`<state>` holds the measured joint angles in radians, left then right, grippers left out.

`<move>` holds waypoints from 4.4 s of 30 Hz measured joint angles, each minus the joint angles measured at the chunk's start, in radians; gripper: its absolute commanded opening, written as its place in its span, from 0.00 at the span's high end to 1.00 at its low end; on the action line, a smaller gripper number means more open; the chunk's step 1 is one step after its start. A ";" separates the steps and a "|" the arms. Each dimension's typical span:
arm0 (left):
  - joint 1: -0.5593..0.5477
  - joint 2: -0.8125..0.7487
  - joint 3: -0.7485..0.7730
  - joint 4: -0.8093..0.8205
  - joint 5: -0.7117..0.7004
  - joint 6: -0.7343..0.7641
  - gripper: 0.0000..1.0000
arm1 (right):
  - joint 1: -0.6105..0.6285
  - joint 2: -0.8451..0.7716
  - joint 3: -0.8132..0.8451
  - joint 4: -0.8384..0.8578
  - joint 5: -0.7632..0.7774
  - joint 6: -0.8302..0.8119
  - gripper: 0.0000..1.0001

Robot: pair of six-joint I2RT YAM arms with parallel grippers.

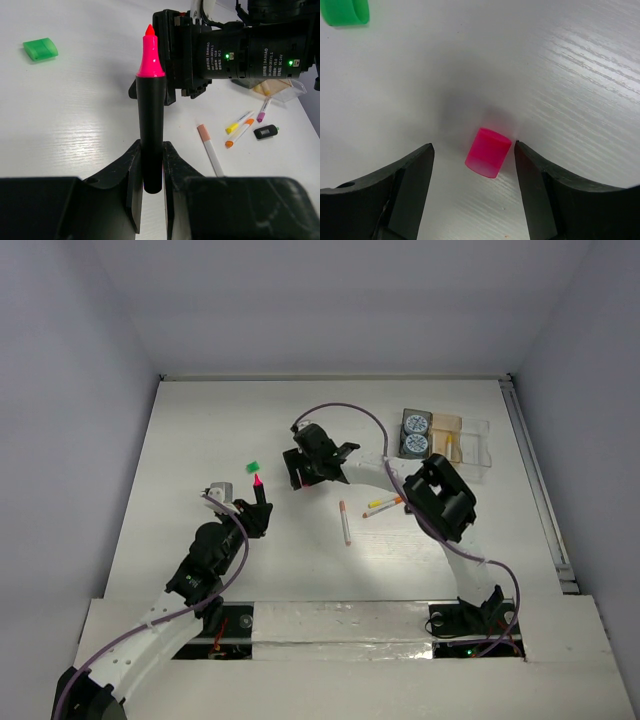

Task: Sort the stationery into containers
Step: Close the pen cap on the pen.

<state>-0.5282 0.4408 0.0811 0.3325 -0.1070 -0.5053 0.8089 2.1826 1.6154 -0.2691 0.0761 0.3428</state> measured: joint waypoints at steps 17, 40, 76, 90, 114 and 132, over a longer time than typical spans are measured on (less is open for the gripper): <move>0.000 0.020 0.000 0.012 0.008 0.000 1.00 | 0.025 0.081 0.166 -0.195 0.085 -0.035 0.48; 0.000 0.023 0.000 0.025 0.024 0.000 1.00 | 0.038 0.124 0.243 -0.254 0.127 -0.039 0.60; 0.000 0.086 -0.006 0.162 0.187 0.003 1.00 | 0.060 -0.471 -0.208 0.352 0.194 0.071 0.96; 0.000 0.071 -0.023 0.240 0.239 -0.016 1.00 | 0.140 -0.467 -0.291 0.571 0.036 0.208 0.95; 0.000 0.036 -0.023 0.197 0.182 -0.016 1.00 | 0.186 -0.413 -0.291 0.560 0.062 0.196 0.94; 0.000 0.024 -0.023 0.170 0.147 -0.016 1.00 | 0.217 -0.408 -0.290 0.542 0.128 0.151 0.93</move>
<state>-0.5282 0.4644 0.0582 0.5026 0.0399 -0.5213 1.0264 1.7748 1.3251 0.2733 0.2039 0.4934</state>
